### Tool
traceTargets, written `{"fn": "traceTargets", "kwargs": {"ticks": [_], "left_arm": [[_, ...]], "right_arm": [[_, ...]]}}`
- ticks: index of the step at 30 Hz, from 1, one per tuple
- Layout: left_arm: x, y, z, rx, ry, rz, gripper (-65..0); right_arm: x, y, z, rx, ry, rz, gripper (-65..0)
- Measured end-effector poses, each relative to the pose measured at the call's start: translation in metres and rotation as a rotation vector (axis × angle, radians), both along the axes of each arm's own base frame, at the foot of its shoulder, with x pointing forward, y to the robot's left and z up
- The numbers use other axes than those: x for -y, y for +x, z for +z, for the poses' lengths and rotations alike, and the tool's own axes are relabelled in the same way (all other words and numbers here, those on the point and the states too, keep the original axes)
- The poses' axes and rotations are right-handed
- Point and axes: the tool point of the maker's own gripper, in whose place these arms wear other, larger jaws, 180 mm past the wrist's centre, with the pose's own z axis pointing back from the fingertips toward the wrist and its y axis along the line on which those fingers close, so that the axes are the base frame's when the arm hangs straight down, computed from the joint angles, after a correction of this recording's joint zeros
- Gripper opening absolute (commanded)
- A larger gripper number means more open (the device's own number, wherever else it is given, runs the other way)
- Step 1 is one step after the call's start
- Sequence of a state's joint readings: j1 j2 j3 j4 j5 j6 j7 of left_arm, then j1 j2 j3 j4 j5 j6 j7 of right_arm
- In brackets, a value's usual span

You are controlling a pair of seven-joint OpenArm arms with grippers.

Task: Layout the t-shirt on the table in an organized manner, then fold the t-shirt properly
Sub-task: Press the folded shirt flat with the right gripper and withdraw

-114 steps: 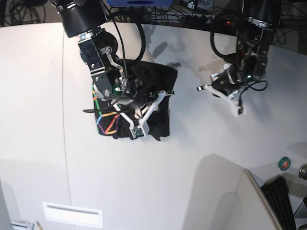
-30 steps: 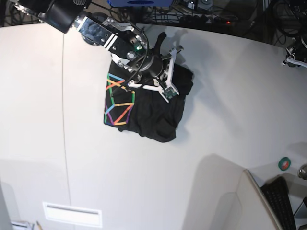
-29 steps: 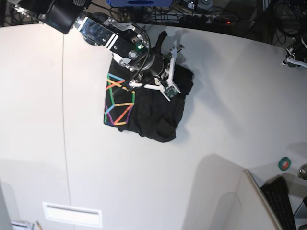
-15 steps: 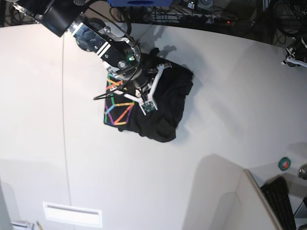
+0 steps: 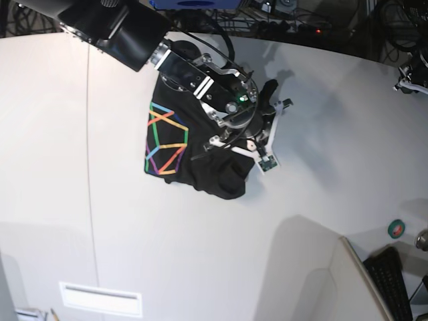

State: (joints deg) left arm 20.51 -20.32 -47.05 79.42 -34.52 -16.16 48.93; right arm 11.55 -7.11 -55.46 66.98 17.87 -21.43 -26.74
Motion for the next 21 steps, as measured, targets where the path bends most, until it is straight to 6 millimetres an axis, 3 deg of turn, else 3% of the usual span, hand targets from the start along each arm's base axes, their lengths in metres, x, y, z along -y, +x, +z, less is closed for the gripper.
{"fn": "traceTargets", "kwargs": {"ticks": [3, 6, 12, 14, 17, 21], "left_arm": [[0.0, 0.0, 0.0, 0.0, 0.001, 0.0, -65.0], [0.0, -0.001, 0.0, -0.003, 0.001, 0.001, -65.0], [-0.003, -0.003, 0.001, -0.005, 0.007, 0.004, -65.0], [-0.002, -0.003, 0.001, -0.004, 0.004, 0.004, -65.0], [-0.001, -0.003, 0.0, -0.006, 0.002, 0.002, -65.0], [-0.001, -0.002, 0.0, -0.004, 0.001, 0.002, -65.0]], "right_arm": [[-0.01, 0.007, 0.011, 0.051, -0.017, 0.065, -65.0], [0.001, 0.021, 0.031, 0.095, -0.001, 0.051, -65.0], [0.088, 0.058, 0.027, 0.024, -0.013, -0.25, -65.0], [0.091, 0.059, 0.027, 0.021, -0.015, -0.258, -65.0], [0.076, 0.054, 0.024, 0.003, 0.0, -0.227, -65.0], [0.085, 0.043, -0.01, -0.066, -0.076, -0.234, -65.0]]}}
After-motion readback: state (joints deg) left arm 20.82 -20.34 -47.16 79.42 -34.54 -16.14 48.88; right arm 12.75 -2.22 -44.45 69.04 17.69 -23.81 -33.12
